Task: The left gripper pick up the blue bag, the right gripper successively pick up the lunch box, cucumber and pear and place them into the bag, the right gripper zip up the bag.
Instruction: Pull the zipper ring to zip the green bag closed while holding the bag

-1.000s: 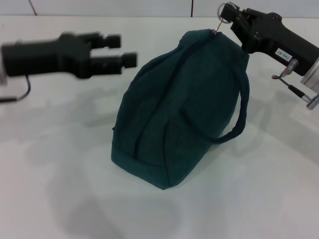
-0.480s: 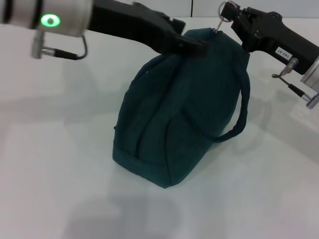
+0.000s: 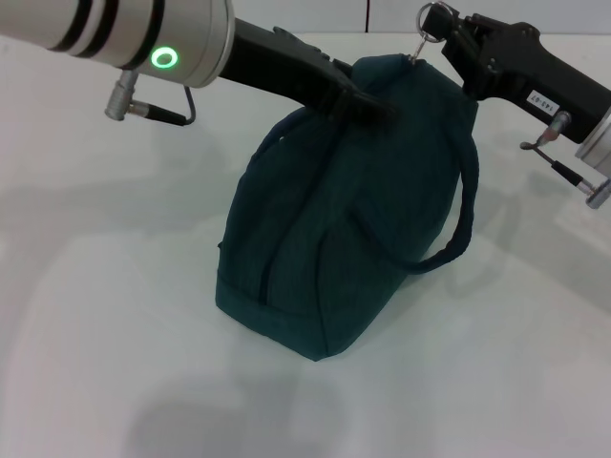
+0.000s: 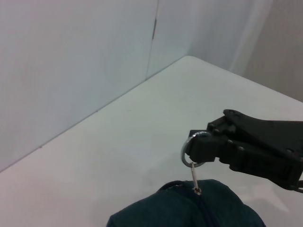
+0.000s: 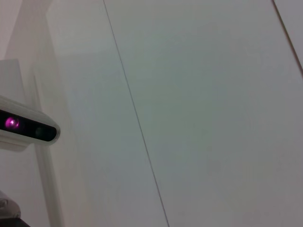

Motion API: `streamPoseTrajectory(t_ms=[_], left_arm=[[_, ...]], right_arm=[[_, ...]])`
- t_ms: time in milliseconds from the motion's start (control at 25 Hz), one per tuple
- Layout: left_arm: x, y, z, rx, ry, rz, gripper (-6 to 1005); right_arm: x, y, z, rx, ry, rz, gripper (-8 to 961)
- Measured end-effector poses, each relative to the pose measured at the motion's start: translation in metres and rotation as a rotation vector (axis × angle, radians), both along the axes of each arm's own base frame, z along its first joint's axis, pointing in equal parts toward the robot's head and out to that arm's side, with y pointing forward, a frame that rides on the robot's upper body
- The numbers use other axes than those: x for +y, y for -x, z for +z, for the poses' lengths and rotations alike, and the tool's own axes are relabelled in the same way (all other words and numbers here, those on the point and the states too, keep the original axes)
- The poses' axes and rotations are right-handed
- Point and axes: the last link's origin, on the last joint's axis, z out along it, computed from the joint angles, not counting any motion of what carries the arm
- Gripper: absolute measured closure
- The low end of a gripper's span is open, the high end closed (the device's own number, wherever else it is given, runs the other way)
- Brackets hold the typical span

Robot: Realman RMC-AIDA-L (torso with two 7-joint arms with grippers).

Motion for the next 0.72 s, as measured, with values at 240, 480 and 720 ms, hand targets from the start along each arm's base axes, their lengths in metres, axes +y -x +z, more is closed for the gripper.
streamPoseTrajectory(t_ms=[240, 480, 720], left_arm=[[-0.0017, -0.0006, -0.0029, 0.008, 0.016, 0.003, 286], [-0.0027, 0.001, -0.0059, 0.03, 0.025, -0.016, 348], [-0.0014, 0.0012, -0.0059, 0.032, 0.024, -0.015, 624]], right_arm=[[0.0002, -0.0002, -0.0002, -0.002, 0.0, -0.002, 851], [0.0001, -0.0002, -0.0001, -0.001, 0.0, -0.001, 848], [-0.0005, -0.0002, -0.0006, 0.001, 0.001, -0.001, 846]])
